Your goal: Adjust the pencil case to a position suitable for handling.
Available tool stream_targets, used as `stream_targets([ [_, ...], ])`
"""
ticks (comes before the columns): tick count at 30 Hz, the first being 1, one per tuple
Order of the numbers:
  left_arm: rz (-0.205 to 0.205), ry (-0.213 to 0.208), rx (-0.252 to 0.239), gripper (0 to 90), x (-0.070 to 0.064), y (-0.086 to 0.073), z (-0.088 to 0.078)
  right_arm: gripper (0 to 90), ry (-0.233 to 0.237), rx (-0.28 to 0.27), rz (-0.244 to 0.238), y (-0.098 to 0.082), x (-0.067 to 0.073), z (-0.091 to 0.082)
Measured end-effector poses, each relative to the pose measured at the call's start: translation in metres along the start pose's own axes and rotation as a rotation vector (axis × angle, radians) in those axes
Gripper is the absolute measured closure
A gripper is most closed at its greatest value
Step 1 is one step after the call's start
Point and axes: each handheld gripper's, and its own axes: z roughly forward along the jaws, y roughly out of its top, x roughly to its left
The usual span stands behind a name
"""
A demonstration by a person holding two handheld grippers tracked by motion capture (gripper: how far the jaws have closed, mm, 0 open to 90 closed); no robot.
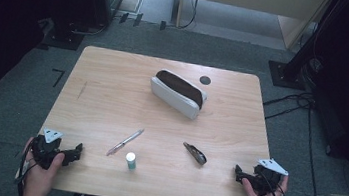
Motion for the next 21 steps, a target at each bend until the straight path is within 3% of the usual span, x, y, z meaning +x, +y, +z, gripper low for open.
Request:
stream_targets([
  [4, 0.000, 0.000, 0.000, 0.0, 0.000, 0.000, 0.000, 0.4, 0.003, -0.001, -0.004, 0.000, 0.000, 0.000],
  [6, 0.000, 0.000, 0.000, 0.0, 0.000, 0.000, 0.000, 12.6, 0.007, 0.000, -0.005, 0.001, 0.001, -0.004],
  [15, 0.001, 0.000, 0.001, 0.0, 0.000, 0.000, 0.000, 13.3, 0.035, -0.062, -0.014, 0.018, 0.010, -0.020],
  [21, 0.003, -0.002, 0.002, 0.0, 0.000, 0.000, 0.000, 16.0, 0.064, -0.113, -0.060, 0.041, 0.026, -0.034],
])
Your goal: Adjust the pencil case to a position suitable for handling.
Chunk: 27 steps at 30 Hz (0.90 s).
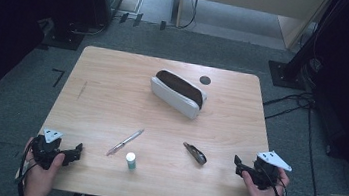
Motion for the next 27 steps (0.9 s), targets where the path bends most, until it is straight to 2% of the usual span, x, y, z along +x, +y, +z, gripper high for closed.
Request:
stream_targets([
  [1, 0.003, -0.001, 0.000, 0.0, 0.000, 0.000, 0.000, 16.8, 0.008, -0.007, -0.012, 0.005, 0.003, -0.001],
  [2, 0.003, -0.002, 0.001, 0.0, 0.000, 0.000, 0.000, 20.4, 0.034, -0.027, -0.033, 0.016, 0.010, -0.003],
  [3, 0.003, -0.002, 0.001, 0.0, 0.000, 0.000, 0.000, 20.4, 0.034, -0.027, -0.033, 0.016, 0.010, -0.003],
  [4, 0.003, -0.002, 0.001, 0.0, 0.000, 0.000, 0.000, 24.9, 0.062, -0.053, -0.053, 0.028, 0.017, -0.005],
  [7, 0.003, -0.002, 0.001, 0.0, 0.000, 0.000, 0.000, 31.1, 0.112, -0.076, -0.082, 0.042, 0.025, -0.005],
  [8, 0.003, -0.002, 0.001, 0.0, 0.000, 0.000, 0.000, 31.1, 0.112, -0.076, -0.082, 0.042, 0.025, -0.005],
  [10, 0.003, -0.002, 0.001, 0.0, 0.000, 0.000, 0.000, 35.4, 0.146, -0.092, -0.108, 0.057, 0.034, -0.003],
  [18, 0.004, -0.002, 0.001, 0.0, 0.000, 0.000, 0.000, 39.4, 0.195, -0.116, -0.160, 0.080, 0.052, 0.003],
  [19, 0.003, -0.002, 0.001, 0.0, 0.000, 0.000, 0.000, 40.5, 0.210, -0.125, -0.184, 0.087, 0.059, 0.008],
  [23, 0.003, -0.002, 0.001, 0.0, 0.000, 0.000, 0.000, 43.1, 0.239, -0.149, -0.198, 0.096, 0.070, 0.017],
  [27, 0.003, -0.002, 0.001, 0.0, 0.000, 0.000, 0.000, 48.5, 0.272, -0.131, -0.205, 0.107, 0.078, 0.028],
])
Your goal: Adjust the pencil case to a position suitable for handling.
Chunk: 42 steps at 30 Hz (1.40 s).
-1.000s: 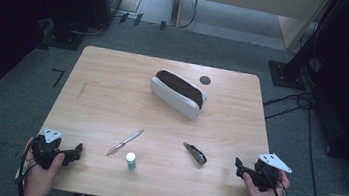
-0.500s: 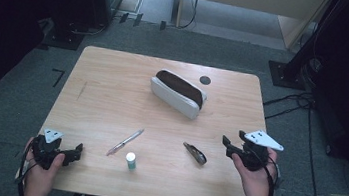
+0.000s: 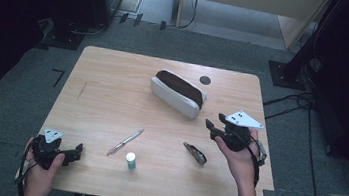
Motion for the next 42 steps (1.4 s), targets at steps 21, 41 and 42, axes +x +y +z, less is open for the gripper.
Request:
stream_targets([
  [21, 0.007, -0.005, -0.001, 0.0, 0.000, 0.000, 0.000, 60.1, 0.024, 0.038, -0.065, 0.025, 0.012, 0.063],
  [41, 0.010, -0.009, -0.002, 0.0, -0.001, 0.000, 0.000, 46.9, 0.039, 0.193, -0.163, 0.021, 0.003, 0.130],
  [42, 0.010, -0.009, -0.002, 0.0, -0.001, 0.000, 0.000, 48.0, 0.048, 0.198, -0.168, 0.019, 0.003, 0.132],
])
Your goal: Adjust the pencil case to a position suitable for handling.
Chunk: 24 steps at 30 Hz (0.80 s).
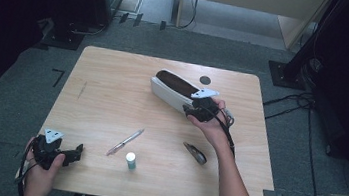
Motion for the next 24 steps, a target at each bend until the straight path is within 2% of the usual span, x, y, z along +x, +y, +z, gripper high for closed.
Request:
stream_targets([
  [1, 0.000, 0.000, 0.000, 0.0, 0.000, 0.000, 0.000, 50.4, 0.017, -0.003, -0.008, -0.001, 0.001, 0.003],
  [2, 0.000, 0.000, 0.000, 0.0, 0.000, 0.000, 0.000, 50.4, 0.017, -0.003, -0.008, -0.001, 0.001, 0.003],
  [5, 0.002, -0.003, 0.000, 0.0, 0.000, 0.000, 0.000, 58.2, 0.013, -0.001, -0.015, -0.001, 0.002, 0.006],
  [6, 0.002, -0.003, 0.001, 0.0, 0.000, 0.000, 0.000, 64.9, 0.015, 0.003, -0.018, -0.002, 0.001, 0.007],
  [7, 0.002, -0.003, 0.001, 0.0, 0.000, 0.000, 0.000, 64.9, 0.015, 0.003, -0.018, -0.002, 0.001, 0.007],
  [8, 0.002, -0.003, 0.000, 0.0, 0.000, 0.000, 0.000, 73.8, 0.036, 0.001, -0.025, -0.002, 0.001, 0.006],
  [9, 0.003, -0.004, 0.001, 0.0, 0.000, 0.000, 0.000, 78.6, 0.047, 0.005, -0.031, -0.002, 0.003, 0.006],
  [11, 0.005, -0.005, 0.001, 0.0, 0.000, 0.000, 0.000, 83.6, 0.069, 0.004, -0.051, 0.000, 0.006, 0.005],
  [13, 0.005, -0.005, 0.001, 0.0, 0.000, 0.000, 0.000, 84.9, 0.083, 0.000, -0.042, 0.002, 0.008, 0.003],
  [15, 0.005, -0.005, 0.001, 0.0, 0.000, 0.000, 0.000, 85.2, 0.075, -0.016, -0.015, 0.006, 0.010, -0.003],
  [18, 0.004, -0.005, 0.001, 0.0, 0.000, 0.000, 0.000, 85.4, 0.059, -0.029, -0.010, 0.010, 0.015, -0.010],
  [19, 0.005, -0.005, 0.001, 0.0, 0.000, 0.000, 0.000, 85.3, 0.058, -0.034, -0.015, 0.011, 0.017, -0.012],
  [20, 0.005, -0.005, 0.001, 0.0, 0.000, 0.000, 0.000, 85.4, 0.060, -0.048, -0.029, 0.014, 0.025, -0.018],
  [22, 0.005, -0.005, 0.001, 0.0, 0.000, 0.000, 0.000, 85.4, 0.063, -0.062, -0.038, 0.015, 0.029, -0.021],
  [23, 0.005, -0.005, 0.002, 0.0, 0.000, 0.000, 0.000, 85.4, 0.065, -0.075, -0.062, 0.017, 0.039, -0.027],
  [24, 0.005, -0.005, 0.002, 0.0, 0.000, 0.000, 0.000, 85.3, 0.060, -0.079, -0.064, 0.017, 0.043, -0.029],
])
